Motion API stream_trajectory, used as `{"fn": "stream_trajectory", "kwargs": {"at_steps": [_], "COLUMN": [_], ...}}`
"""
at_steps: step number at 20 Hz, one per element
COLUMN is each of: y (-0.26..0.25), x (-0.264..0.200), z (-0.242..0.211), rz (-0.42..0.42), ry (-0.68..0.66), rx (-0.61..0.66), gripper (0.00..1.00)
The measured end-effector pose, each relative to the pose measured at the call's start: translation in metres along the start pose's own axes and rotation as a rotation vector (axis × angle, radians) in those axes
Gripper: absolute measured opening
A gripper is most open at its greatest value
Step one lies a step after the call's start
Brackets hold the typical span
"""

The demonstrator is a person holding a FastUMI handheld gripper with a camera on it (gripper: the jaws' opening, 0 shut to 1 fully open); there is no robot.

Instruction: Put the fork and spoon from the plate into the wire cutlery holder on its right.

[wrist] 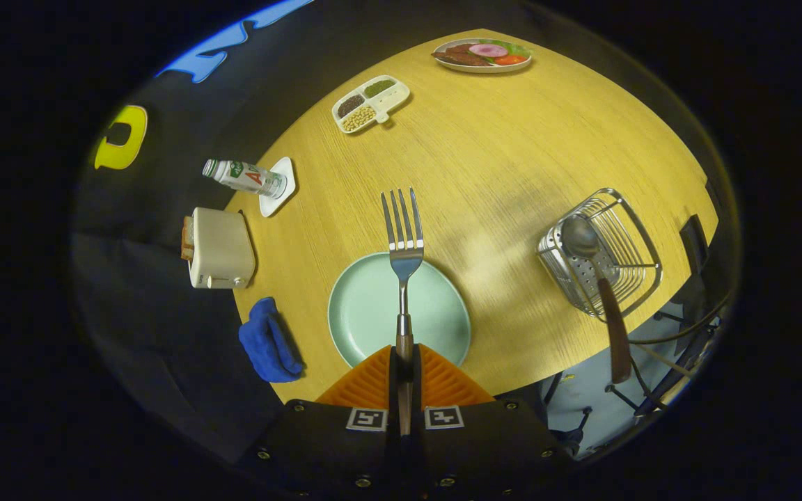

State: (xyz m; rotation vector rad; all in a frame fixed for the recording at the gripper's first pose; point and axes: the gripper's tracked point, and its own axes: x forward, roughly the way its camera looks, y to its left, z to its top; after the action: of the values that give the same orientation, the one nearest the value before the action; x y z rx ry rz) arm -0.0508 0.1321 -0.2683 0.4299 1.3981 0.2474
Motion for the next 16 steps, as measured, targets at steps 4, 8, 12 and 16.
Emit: {"fn": "stream_trajectory", "kwargs": {"at_steps": [4,8,12,16], "y": [-0.033,-0.064,-0.082,-0.087], "x": [-0.029,-0.048,-0.05,-0.051], "z": [0.01,0.006,-0.008,-0.016], "rz": [-0.021,-0.037,-0.02,0.046], "ry": [-0.009,0.0,0.032,0.086], "rx": [0.029,0.086,0.157,0.277], "gripper": [0.05,0.05,0.05,0.05]}}
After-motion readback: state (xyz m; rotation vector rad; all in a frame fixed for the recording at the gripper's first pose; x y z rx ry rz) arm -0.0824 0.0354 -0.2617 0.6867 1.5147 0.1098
